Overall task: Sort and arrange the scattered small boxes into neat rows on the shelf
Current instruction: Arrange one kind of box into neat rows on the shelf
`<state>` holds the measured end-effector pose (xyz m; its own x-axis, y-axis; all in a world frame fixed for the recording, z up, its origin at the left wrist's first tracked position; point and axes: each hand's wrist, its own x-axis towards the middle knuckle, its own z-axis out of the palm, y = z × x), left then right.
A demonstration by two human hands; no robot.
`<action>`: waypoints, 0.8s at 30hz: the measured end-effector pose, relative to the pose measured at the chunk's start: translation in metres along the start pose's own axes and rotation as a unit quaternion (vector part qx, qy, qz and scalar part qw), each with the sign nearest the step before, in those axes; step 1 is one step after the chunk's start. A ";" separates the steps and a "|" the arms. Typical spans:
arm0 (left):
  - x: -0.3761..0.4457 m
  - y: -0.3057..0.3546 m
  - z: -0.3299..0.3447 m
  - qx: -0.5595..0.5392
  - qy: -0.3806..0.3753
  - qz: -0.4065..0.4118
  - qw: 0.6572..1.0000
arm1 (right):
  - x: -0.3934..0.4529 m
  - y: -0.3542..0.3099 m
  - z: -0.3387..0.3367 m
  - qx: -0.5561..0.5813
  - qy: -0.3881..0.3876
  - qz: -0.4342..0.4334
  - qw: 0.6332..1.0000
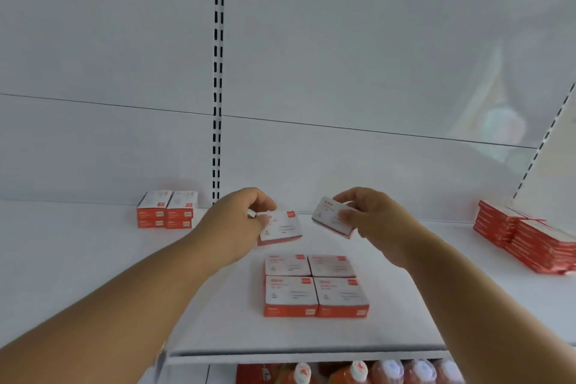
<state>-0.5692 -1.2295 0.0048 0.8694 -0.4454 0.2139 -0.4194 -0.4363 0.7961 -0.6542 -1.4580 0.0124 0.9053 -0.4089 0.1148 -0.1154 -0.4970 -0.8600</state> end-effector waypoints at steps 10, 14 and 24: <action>0.012 -0.009 0.036 0.064 0.013 -0.084 0.994 | 0.016 0.027 0.009 -0.181 -0.109 -0.023 0.977; 0.010 -0.010 0.040 0.138 0.007 -0.077 0.987 | 0.011 0.019 0.016 -0.324 -0.106 -0.061 0.938; 0.010 -0.018 0.041 0.144 -0.006 -0.029 0.989 | 0.004 0.010 0.024 -0.323 -0.111 -0.032 0.939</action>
<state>-0.5641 -1.2583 -0.0310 0.8921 -0.4208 0.1643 -0.4268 -0.6658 0.6120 -0.6417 -1.4463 -0.0075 0.9736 -0.2281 -0.0131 -0.2170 -0.9051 -0.3657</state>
